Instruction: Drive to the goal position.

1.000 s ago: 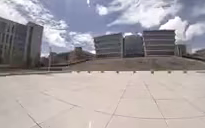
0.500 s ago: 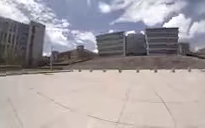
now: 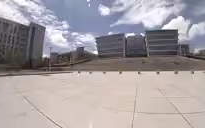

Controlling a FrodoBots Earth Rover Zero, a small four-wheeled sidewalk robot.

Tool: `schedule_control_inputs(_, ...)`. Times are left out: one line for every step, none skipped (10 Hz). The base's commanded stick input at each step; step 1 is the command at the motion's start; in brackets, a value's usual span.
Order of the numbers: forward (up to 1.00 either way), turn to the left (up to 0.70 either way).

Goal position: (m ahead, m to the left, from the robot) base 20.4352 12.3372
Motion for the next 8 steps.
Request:
schedule_control_inputs(1.00,0.05)
schedule_control_inputs(1.00,0.05)
schedule_control_inputs(1.00,0.05)
schedule_control_inputs(1.00,0.05)
schedule_control_inputs(1.00,0.05)
schedule_control_inputs(1.00,0.05)
schedule_control_inputs(1.00,0.05)
schedule_control_inputs(1.00,0.05)
